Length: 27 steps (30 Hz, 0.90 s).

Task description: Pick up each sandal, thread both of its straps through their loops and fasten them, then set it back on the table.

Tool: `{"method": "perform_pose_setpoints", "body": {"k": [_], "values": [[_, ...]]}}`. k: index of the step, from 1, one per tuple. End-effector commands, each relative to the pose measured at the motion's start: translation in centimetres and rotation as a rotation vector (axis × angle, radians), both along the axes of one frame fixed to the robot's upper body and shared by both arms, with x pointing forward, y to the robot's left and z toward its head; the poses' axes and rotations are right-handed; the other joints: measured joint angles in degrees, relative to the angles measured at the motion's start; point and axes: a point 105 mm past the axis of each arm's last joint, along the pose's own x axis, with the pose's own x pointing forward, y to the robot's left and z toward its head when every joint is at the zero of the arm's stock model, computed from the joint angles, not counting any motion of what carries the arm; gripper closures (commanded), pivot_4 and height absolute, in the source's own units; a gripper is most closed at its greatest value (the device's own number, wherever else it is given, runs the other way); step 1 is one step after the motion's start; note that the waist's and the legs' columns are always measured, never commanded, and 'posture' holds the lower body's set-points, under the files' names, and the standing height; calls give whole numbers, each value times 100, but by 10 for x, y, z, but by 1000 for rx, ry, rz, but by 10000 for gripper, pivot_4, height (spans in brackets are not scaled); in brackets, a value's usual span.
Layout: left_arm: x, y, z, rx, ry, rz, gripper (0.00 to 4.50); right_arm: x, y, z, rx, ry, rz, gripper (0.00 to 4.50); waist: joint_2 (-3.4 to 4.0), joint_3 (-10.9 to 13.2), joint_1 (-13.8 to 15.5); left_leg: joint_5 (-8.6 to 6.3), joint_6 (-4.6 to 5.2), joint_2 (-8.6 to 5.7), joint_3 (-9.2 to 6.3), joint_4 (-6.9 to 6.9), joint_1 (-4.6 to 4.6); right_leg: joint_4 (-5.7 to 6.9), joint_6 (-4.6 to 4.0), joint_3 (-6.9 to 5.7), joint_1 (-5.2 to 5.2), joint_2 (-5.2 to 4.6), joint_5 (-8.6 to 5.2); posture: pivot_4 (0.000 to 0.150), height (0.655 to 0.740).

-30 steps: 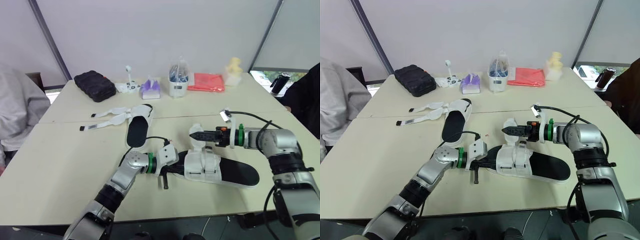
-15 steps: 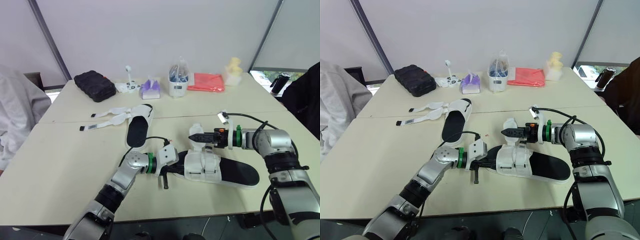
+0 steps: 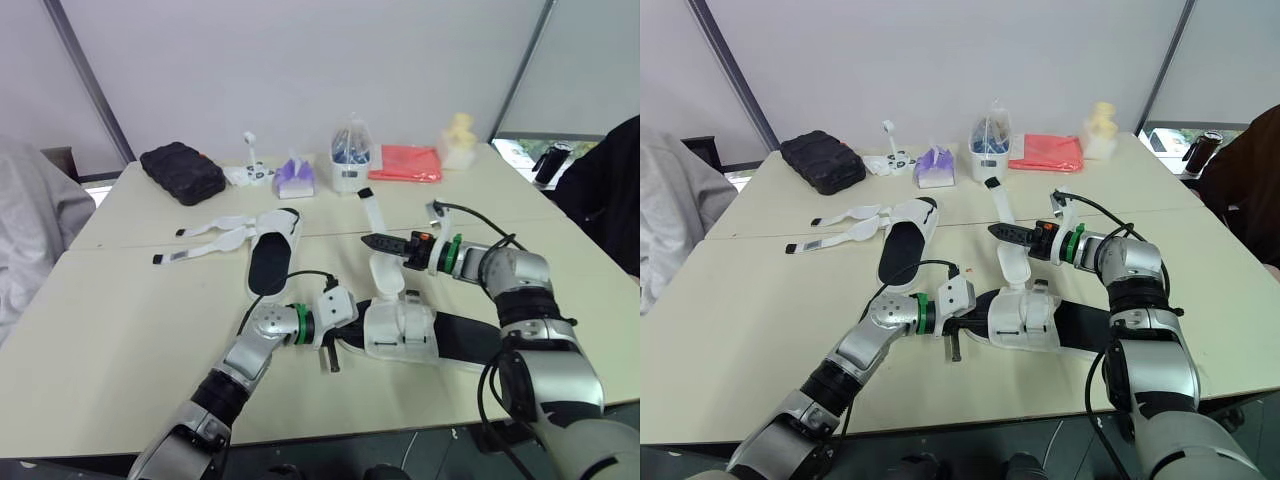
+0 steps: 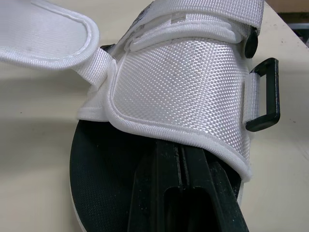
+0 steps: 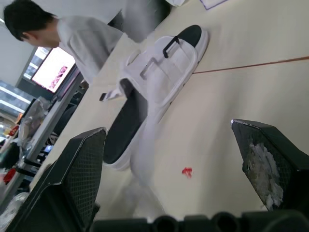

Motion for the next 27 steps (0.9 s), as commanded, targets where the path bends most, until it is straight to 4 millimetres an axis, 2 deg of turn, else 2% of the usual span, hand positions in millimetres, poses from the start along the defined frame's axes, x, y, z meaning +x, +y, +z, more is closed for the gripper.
{"method": "perform_pose_setpoints", "body": {"k": [1,5,8,11,15,16,17,19,20,27], "values": [[-3,1,-15,36,43,-2,45000,-1,2,16,13,-49,5,536,0,0,-12,0,0,0,0,0,1,1,0,0,0,0,0,1500,7400],[-3,-3,-14,34,40,-5,45000,5,5,15,8,-55,-5,536,1,0,1,0,0,0,0,1,2,4,0,0,0,1,0,1500,7400],[-2,-2,-17,44,35,-1,45000,9,8,10,-34,-23,-5,8759,1,0,-2,1,0,0,1,3,2,4,0,0,1,0,0,1500,7400],[-3,1,-18,45,36,8,45000,13,-1,22,-34,-67,-33,22855,1,0,5,1,-1,-1,1,4,2,8,0,0,-1,0,0,1500,7400],[-4,3,-20,46,37,17,45000,11,-14,34,-37,-84,-51,22855,1,0,9,1,-1,-1,0,2,2,8,0,0,-2,0,0,1500,7400],[-4,2,-20,46,37,17,45000,9,-16,34,-45,-78,-40,16208,1,0,5,1,-1,-1,0,2,2,8,0,0,-2,0,0,1500,7400],[-4,2,-21,45,38,16,45000,5,-17,33,-54,-57,-22,13498,1,0,2,0,0,-1,0,2,2,8,0,0,-1,0,0,1500,7400],[-5,1,-21,44,39,16,45000,1,-18,31,-62,-31,-1,2858,1,-1,-6,0,0,0,1,2,2,8,0,0,-1,0,0,1500,7400],[-5,1,-21,44,38,14,45000,0,-19,30,-77,-24,6,204,2,-1,-8,0,0,1,1,1,2,8,0,0,-1,0,0,1500,7400],[-4,0,-21,46,32,14,45000,-14,-32,31,-79,41,37,204,1,-1,17,0,0,-2,1,4,1,8,0,0,0,-3,0,1500,7400]]}}
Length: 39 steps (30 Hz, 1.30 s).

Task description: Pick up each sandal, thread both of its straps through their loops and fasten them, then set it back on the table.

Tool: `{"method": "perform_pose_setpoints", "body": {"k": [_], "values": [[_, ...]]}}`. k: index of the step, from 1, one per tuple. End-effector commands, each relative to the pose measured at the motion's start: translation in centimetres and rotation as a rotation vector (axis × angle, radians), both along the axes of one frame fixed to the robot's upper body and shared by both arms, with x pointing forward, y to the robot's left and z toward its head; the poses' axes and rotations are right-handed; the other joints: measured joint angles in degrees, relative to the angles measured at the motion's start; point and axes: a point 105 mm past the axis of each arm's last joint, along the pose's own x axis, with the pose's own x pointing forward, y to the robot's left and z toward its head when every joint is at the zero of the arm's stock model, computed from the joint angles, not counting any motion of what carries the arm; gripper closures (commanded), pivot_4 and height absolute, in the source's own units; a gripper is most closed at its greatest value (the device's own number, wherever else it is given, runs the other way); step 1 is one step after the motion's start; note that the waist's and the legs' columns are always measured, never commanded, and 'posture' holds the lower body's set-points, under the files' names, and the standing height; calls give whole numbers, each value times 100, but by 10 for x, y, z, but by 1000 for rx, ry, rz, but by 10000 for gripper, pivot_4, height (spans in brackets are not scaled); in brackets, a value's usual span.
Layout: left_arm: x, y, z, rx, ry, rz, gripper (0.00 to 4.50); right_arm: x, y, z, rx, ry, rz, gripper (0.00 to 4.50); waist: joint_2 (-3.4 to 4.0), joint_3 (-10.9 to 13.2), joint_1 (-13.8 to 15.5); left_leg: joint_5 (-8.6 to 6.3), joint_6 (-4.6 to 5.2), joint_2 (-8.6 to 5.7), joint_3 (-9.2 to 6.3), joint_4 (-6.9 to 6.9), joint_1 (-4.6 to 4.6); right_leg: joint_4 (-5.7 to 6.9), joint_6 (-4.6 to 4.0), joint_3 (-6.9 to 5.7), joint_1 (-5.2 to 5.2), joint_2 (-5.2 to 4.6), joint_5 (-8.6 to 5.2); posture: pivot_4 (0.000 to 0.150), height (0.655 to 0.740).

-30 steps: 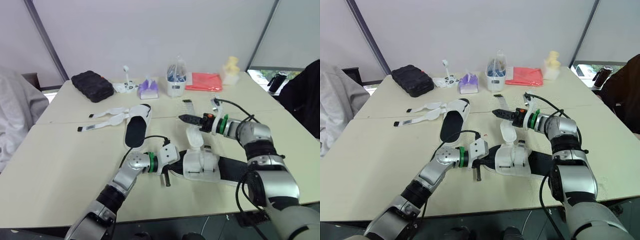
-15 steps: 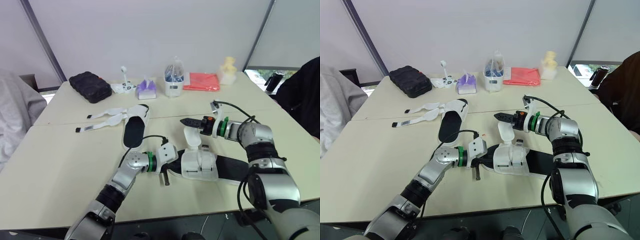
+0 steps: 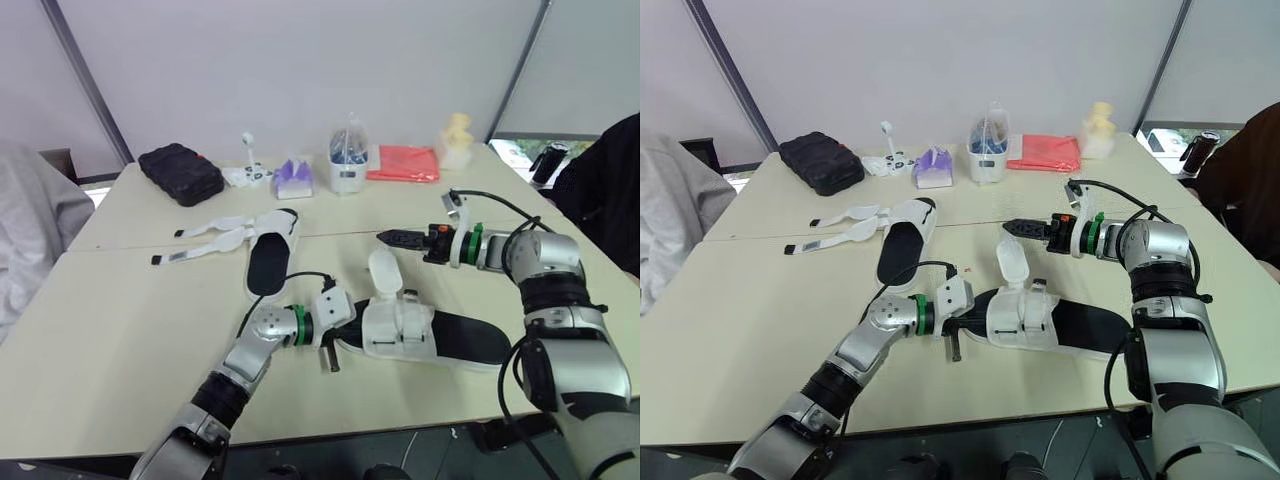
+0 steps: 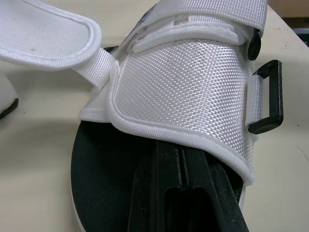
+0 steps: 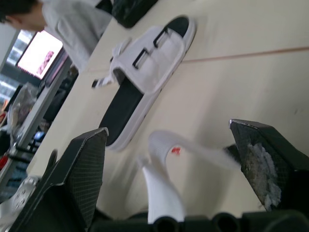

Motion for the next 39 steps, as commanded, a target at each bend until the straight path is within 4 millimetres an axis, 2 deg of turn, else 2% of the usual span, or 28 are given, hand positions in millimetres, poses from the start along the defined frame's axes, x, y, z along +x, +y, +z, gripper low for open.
{"method": "perform_pose_setpoints", "body": {"k": [1,6,11,20,23,26,29,31,33,39], "values": [[-3,3,-19,67,37,6,45000,-12,-10,16,26,0,35,204,0,0,-7,0,0,0,0,0,0,-1,0,0,0,0,0,1500,7400],[-4,3,-20,70,41,4,45000,-22,-14,6,66,85,49,204,1,-1,-20,-1,0,3,-1,-2,0,-5,0,-1,2,1,0,1500,7400],[-4,3,-20,74,37,2,45000,-26,0,-1,79,120,101,204,1,-1,-14,0,0,3,0,-1,1,-4,0,0,1,1,0,1500,7400],[-2,6,-21,85,30,14,45000,-2,38,0,153,103,113,204,1,-1,-7,1,-1,2,-1,-1,1,4,0,0,-3,2,0,1500,7400],[-1,6,-21,82,27,28,45000,21,49,12,241,93,0,204,1,-1,-24,1,-2,2,0,-1,1,6,0,0,-5,2,0,1500,7400],[-1,7,-21,79,24,39,45000,35,51,16,266,76,-89,204,1,-1,-15,3,-6,2,-2,-2,2,14,-1,1,-7,3,0,1500,7400],[-1,7,-21,78,24,41,45000,37,52,13,267,90,-95,204,2,-1,-10,3,-6,1,-3,-2,2,14,-1,1,-6,3,0,1500,7400],[-1,7,-21,77,24,44,45000,37,54,11,253,85,-88,5247,2,-1,-25,3,-6,-1,-1,-2,2,14,-1,1,-6,2,0,1500,7400],[0,7,-21,76,24,47,45000,37,54,12,250,80,-81,13265,2,-1,-27,3,-6,0,-1,-2,2,15,-1,1,-8,3,0,1500,7400],[-1,7,-22,76,27,49,45000,35,55,15,224,39,-38,44332,2,-1,-24,3,-6,0,-1,0,2,21,-1,1,-9,5,0,1500,7400]]}}
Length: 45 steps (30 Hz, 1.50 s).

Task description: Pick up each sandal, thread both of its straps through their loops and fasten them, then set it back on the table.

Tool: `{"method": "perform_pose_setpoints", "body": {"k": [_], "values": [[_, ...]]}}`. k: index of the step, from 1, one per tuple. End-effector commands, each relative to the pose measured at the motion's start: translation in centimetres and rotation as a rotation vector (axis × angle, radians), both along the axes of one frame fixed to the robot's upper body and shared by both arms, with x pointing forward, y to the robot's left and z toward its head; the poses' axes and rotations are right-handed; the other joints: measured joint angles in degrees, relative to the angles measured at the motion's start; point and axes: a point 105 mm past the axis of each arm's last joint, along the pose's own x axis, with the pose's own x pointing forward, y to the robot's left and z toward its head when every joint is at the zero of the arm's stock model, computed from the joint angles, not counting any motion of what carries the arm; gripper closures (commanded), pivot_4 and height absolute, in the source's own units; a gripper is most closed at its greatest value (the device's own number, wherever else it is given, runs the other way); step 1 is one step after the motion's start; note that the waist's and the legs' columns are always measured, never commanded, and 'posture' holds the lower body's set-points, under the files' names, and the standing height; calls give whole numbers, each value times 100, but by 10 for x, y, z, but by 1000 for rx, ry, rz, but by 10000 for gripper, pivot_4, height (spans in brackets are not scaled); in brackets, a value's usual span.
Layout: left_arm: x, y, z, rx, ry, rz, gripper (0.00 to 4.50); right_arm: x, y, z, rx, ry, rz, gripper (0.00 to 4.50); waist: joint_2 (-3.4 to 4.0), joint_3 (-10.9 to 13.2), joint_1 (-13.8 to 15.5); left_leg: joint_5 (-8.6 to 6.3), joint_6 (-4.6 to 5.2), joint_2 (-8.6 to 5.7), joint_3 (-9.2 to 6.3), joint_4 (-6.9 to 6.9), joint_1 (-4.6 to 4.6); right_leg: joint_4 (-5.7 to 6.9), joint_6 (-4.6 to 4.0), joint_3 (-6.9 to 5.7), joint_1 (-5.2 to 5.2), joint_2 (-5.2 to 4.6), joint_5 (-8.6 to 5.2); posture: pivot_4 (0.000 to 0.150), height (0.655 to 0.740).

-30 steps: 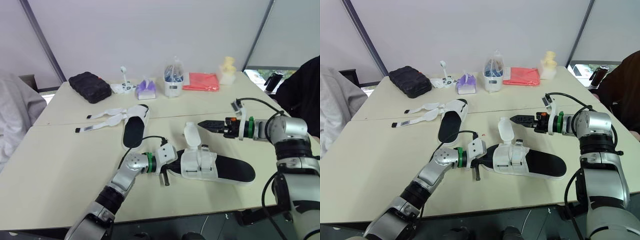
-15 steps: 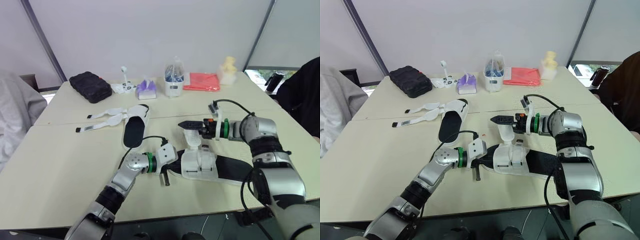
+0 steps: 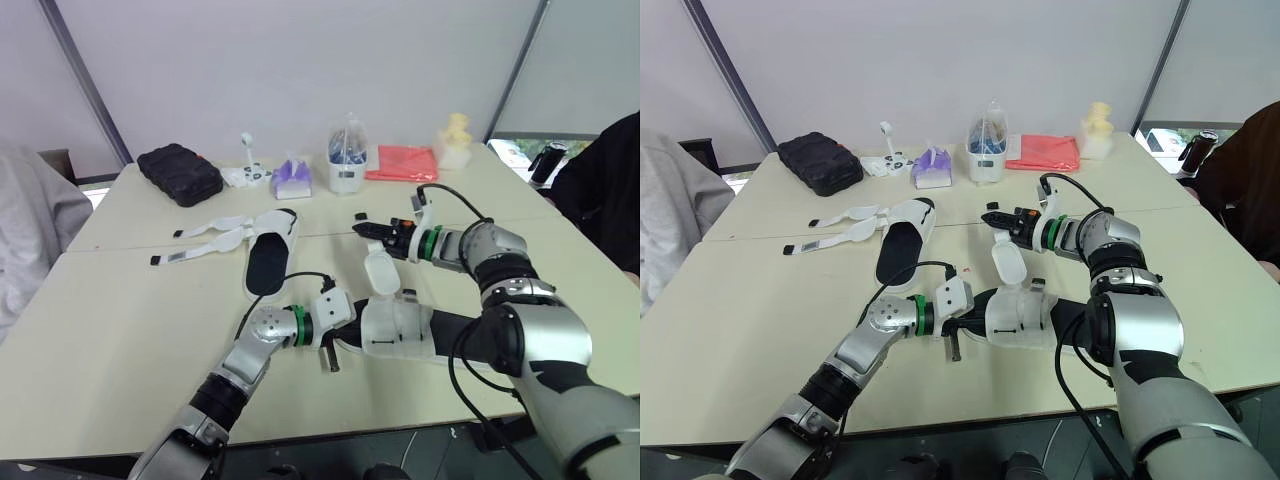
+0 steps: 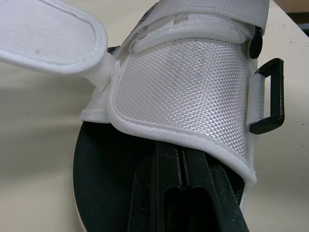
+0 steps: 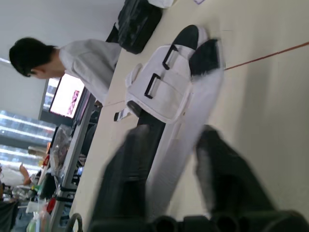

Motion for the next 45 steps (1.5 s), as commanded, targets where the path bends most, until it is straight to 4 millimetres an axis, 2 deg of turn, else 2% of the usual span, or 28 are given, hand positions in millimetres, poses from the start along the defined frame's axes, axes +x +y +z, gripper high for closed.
{"method": "perform_pose_setpoints", "body": {"k": [1,4,7,8,10,15,21,23,25,26,29,31,33,36,43,45], "values": [[-2,4,-22,70,51,24,45000,3,2,26,9,-100,19,44809,0,0,1,0,0,0,0,0,0,0,0,0,0,1,0,1500,7400],[-3,4,-22,71,51,23,45000,3,1,28,7,-117,22,44809,0,0,0,0,0,0,0,0,0,0,0,0,0,0,0,1500,7400],[-4,3,-23,74,53,11,45000,2,-4,41,-90,-295,52,44809,0,0,2,0,0,0,0,0,0,1,0,0,-1,0,0,1500,7400],[-5,3,-24,75,54,9,45000,0,-5,47,-134,-401,63,44809,0,0,4,0,0,0,0,0,0,1,0,0,-1,0,0,1500,7400],[-5,4,-24,76,55,6,45000,-9,-4,57,-183,-571,95,44809,0,0,3,0,0,0,-1,1,0,3,1,-2,-1,1,0,1500,7400],[-8,6,-26,81,62,0,45000,-50,-1,68,-405,-1040,119,44809,0,0,-2,0,0,0,1,-1,0,8,3,-3,-7,1,-1,1500,7400],[-9,8,-27,89,66,-9,45000,-88,5,68,-546,-1291,113,44809,0,0,-5,2,-4,2,4,0,1,10,4,-3,-8,2,-2,1500,7400],[-11,7,-28,98,74,-26,45000,-129,8,53,-719,-1644,239,44809,-1,0,45,2,-4,2,4,0,2,9,3,-3,-8,3,-2,1500,7400],[-12,6,-28,103,78,-37,45000,-153,11,40,-787,-1829,336,44809,-1,1,21,2,-4,1,-2,0,3,5,14,-12,2,6,-9,1500,7400],[-12,6,-28,104,79,-39,45000,-156,11,38,-789,-1859,346,44809,-2,1,5,2,-5,0,4,0,4,4,15,-11,3,6,-10,1500,7400],[-12,6,-29,111,79,-50,45000,-171,-2,12,-855,-1968,456,44809,-2,1,-4,2,-3,0,22,1,16,4,16,-2,9,4,-10,1500,7400],[-12,6,-29,112,81,-52,45000,-177,-7,-3,-875,-1971,520,44809,-5,3,5,2,-3,4,21,-1,24,4,15,-3,19,7,-10,1500,7400],[-12,6,-29,113,83,-53,45000,-176,-9,-8,-884,-1972,532,44809,-5,3,5,2,-3,5,19,-2,29,4,14,-4,23,9,-11,1500,7400],[-11,5,-29,113,83,-54,45000,-169,-12,-9,-921,-1999,526,36158,-4,2,-5,2,-2,6,21,-2,35,6,13,1,25,11,-11,1500,7400],[-13,5,-30,100,126,-58,45000,-149,-35,-2,-1104,-2106,540,254,-7,5,9,-1,2,7,20,-8,79,-3,10,0,72,15,-15,1500,7400],[-15,6,-31,99,152,-69,45000,-143,-45,5,-1174,-2133,529,254,-7,5,7,-4,6,7,21,-15,106,-11,12,0,99,15,-20,1500,7400]]}}
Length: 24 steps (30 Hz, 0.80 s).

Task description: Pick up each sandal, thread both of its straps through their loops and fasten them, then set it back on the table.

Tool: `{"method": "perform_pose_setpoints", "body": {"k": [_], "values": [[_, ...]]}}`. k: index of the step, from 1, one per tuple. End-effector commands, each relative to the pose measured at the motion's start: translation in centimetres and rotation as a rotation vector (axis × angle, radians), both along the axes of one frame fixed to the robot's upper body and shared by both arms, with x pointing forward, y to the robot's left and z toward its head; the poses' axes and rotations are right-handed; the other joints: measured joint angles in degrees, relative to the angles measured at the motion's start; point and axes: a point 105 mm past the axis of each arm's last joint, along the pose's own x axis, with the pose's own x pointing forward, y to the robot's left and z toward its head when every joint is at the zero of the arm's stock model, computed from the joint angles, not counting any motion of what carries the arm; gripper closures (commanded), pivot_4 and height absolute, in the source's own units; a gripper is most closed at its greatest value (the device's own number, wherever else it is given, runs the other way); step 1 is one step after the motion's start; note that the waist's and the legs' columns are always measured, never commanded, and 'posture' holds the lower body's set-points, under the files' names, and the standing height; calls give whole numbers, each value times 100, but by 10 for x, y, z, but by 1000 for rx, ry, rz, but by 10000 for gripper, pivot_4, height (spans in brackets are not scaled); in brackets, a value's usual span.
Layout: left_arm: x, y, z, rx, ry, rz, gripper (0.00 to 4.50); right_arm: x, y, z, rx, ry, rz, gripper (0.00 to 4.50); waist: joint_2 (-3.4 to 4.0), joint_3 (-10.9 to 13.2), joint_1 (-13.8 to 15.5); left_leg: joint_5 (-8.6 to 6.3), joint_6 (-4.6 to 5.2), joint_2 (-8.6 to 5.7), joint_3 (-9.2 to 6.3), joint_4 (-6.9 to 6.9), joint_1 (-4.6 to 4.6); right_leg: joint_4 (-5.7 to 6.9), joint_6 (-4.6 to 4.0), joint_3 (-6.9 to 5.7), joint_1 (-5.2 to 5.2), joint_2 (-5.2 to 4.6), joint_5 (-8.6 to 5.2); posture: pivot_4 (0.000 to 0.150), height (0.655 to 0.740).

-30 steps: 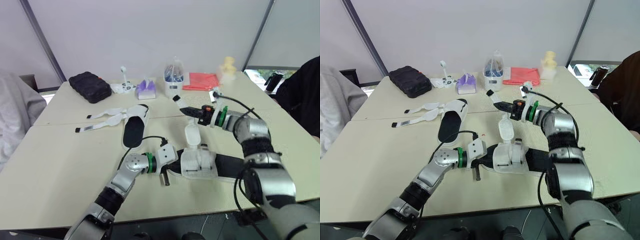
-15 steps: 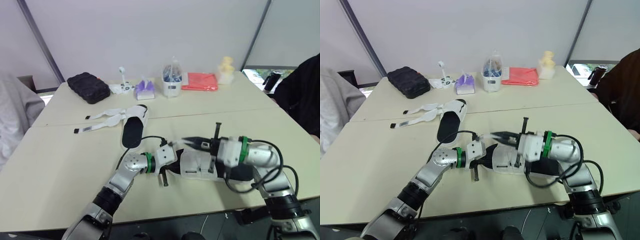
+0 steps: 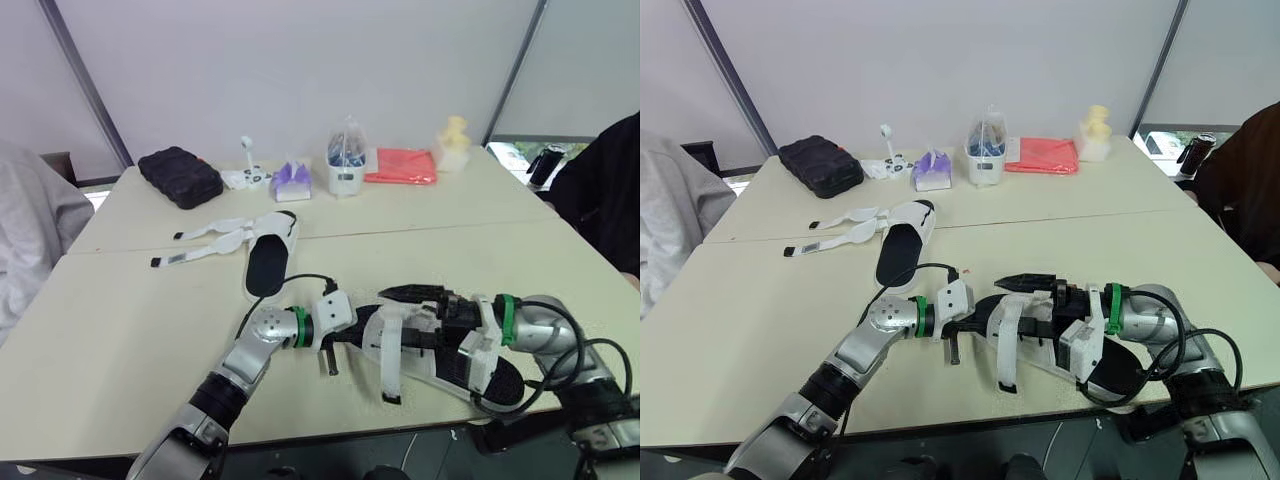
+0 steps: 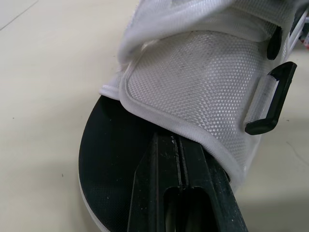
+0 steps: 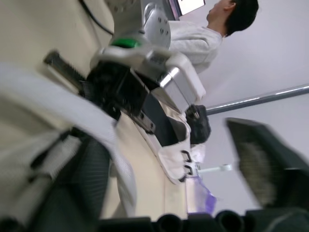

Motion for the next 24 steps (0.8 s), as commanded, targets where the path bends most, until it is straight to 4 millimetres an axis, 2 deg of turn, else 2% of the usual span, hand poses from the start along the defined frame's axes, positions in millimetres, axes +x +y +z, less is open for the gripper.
{"method": "perform_pose_setpoints", "body": {"k": [1,8,11,13,14,15,16,18,20,22,24], "values": [[-11,7,-26,74,117,-21,45000,9,-21,22,-24,-135,-55,254,0,0,2,0,1,0,0,0,1,-1,0,0,2,1,-1,1500,7400],[-21,6,-25,64,195,-70,45000,26,-76,33,-73,-186,-301,254,2,-1,1,-1,2,0,-4,-5,1,-2,0,3,0,6,-9,1500,7400],[-27,2,-21,47,227,-105,45000,40,-121,29,118,74,-625,254,0,0,19,-1,2,2,-7,-8,1,-6,-3,5,3,7,-12,1500,7400],[-29,1,-20,45,234,-113,45000,39,-131,25,212,231,-717,254,2,-1,6,-3,6,5,-14,-9,0,-25,-5,7,15,5,-12,1500,7400],[-32,0,-20,45,246,-129,45000,33,-132,31,386,422,-758,254,7,-2,10,-5,9,5,-12,-9,-1,-28,-5,9,16,3,-11,1500,7400],[-34,-2,-20,48,257,-146,45000,20,-125,34,544,693,-746,254,17,-2,26,-8,13,4,-10,-9,-6,-31,-5,10,14,-12,-12,1500,7400],[-36,-3,-20,51,265,-159,45000,5,-110,31,614,938,-709,254,33,-2,55,-10,17,4,-13,-9,-11,-34,-5,9,11,-13,-12,1500,7400],[-38,-4,-20,55,273,-173,45000,-21,-88,26,620,1250,-668,254,49,-12,46,-20,30,5,-20,-9,-20,-41,-1,8,5,-15,-14,1500,7400],[-40,-5,-20,57,278,-183,45000,-42,-73,24,569,1419,-644,254,47,-11,30,-32,34,8,-19,-7,-22,-50,0,6,8,-16,-15,1500,7400],[-41,-8,-22,63,284,-190,45000,-61,-53,12,534,1574,-613,254,36,-10,38,-47,36,13,-19,2,-19,-57,-1,-2,21,-15,-17,1500,7400],[-41,-11,-24,70,283,-186,45000,-72,-43,2,506,1643,-614,254,21,-5,121,-53,40,15,-19,14,-22,-62,-3,-5,27,-16,-23,1500,7400]]}}
